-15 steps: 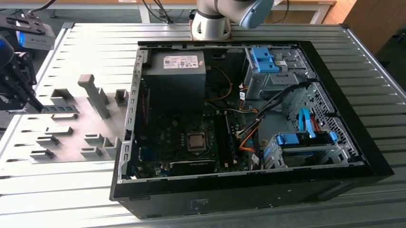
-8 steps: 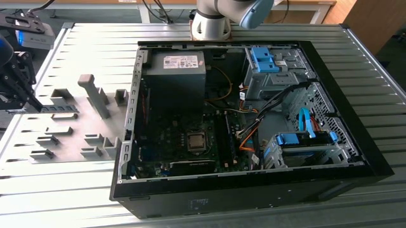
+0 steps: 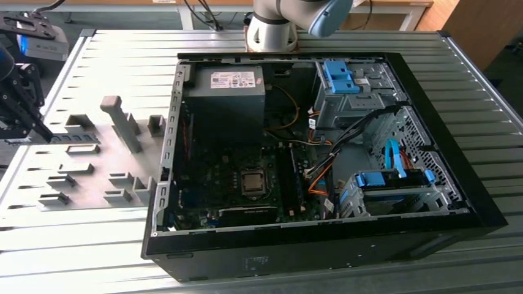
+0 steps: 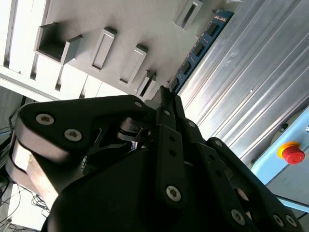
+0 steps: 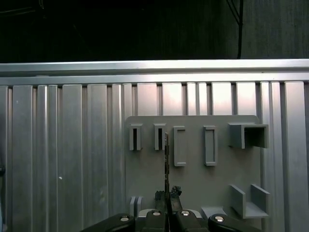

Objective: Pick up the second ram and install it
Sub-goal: 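Pick up the second ram and move it above second insertion slot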

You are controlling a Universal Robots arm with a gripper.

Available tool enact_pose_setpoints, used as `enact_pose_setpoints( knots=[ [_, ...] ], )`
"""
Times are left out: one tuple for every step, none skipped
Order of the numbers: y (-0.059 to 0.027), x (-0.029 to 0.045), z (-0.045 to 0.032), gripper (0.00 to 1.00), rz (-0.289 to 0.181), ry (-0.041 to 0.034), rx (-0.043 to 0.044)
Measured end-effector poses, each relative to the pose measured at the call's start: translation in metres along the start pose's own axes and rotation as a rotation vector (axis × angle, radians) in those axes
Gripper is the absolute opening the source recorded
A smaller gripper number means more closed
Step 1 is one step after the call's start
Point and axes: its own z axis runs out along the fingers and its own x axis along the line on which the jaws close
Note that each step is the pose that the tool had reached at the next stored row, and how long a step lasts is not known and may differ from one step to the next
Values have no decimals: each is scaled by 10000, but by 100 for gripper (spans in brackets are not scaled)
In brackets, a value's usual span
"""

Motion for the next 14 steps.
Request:
enact_pose_setpoints(
  knots=[
    [0,0,-18,14,0,0,0],
    [1,-1,-37,14,0,1,-1],
    [1,-1,-55,14,0,0,0],
    [1,-1,-78,14,0,1,0],
    [2,-2,-101,14,0,0,0],
    [2,-2,-124,14,0,0,0],
    [3,-3,-147,14,0,-1,0],
    [3,-3,-168,14,0,0,0],
    [4,-3,-189,14,0,-1,1],
    [4,-3,-213,14,0,0,1],
    [4,-4,-237,14,0,0,0],
    [5,-4,-263,14,0,0,1],
    [5,-5,-288,14,0,0,0],
    [5,-5,-311,14,0,0,0]
  ],
)
